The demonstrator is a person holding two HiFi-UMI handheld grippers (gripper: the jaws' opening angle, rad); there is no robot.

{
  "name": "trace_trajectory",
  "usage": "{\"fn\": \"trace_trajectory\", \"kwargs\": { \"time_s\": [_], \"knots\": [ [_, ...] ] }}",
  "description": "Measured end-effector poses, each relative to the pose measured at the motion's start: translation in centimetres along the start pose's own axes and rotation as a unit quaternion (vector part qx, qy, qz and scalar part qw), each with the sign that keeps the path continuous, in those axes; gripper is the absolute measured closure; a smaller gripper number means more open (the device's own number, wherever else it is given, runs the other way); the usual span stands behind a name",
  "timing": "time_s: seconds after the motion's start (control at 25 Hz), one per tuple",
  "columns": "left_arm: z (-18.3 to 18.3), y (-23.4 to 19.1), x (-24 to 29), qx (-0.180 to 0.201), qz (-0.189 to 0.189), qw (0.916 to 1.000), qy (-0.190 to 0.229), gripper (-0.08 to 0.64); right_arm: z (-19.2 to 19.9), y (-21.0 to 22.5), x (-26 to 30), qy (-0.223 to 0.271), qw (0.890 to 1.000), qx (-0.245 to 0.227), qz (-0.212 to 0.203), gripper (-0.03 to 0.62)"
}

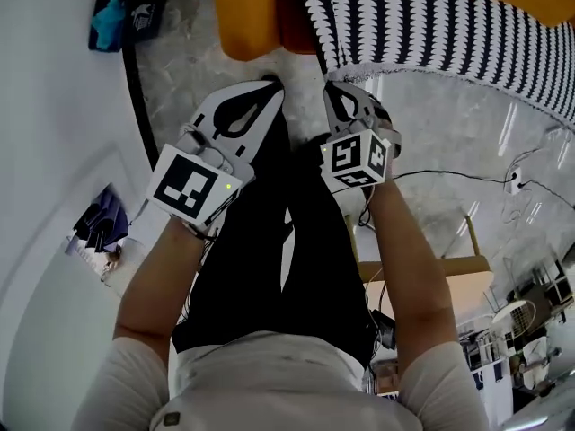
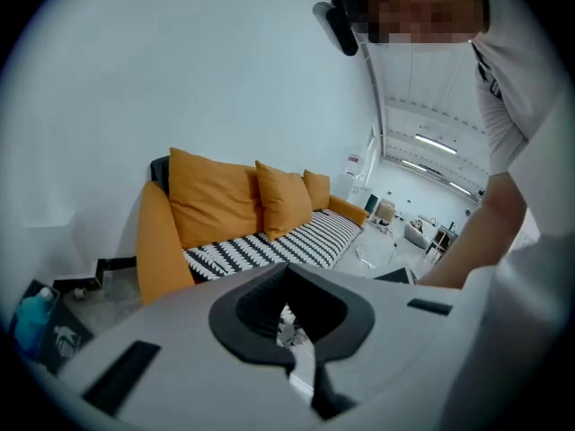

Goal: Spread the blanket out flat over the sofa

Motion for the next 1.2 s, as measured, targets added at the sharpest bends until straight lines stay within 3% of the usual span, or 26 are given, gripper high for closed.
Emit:
{"fn": "trace_trajectory", "kwargs": {
  "time_s": [0.2,0.44,0.6,0.96,1.2],
  "knots": [
    [3.6,-1.9,-2.9,-0.037,-0.02,0.9989,-0.021,0.551,0.6,-7.3,5.7,-0.037,0.995,-0.071,-0.057,0.558],
    [4.9,-3.7,3.4,-0.052,-0.011,0.9978,-0.039,0.551,8.5,-7.4,12.2,-0.094,0.987,-0.072,-0.105,0.558],
    [4.9,-3.9,6.9,-0.046,0.003,0.998,-0.043,0.551,12.0,-5.7,14.8,-0.121,0.984,-0.081,-0.105,0.558],
    [8.3,-4.9,7.3,-0.026,0.03,0.9981,-0.047,0.551,15.1,-4.8,20.0,-0.153,0.982,-0.075,-0.08,0.558],
    [8.8,-5.6,6.9,-0.039,0.032,0.9969,-0.06,0.551,15.5,-4.1,20.8,-0.171,0.981,-0.03,-0.082,0.558]
  ]
}}
Point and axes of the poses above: the fingertips, and each gripper's own axes: x forward along the fingers, y to its right, z out of its underside, the point moved 2 cm from there along -x, backward along the fingers, and after that the axes turned 7 degrees about z, right-handed, at the moved point
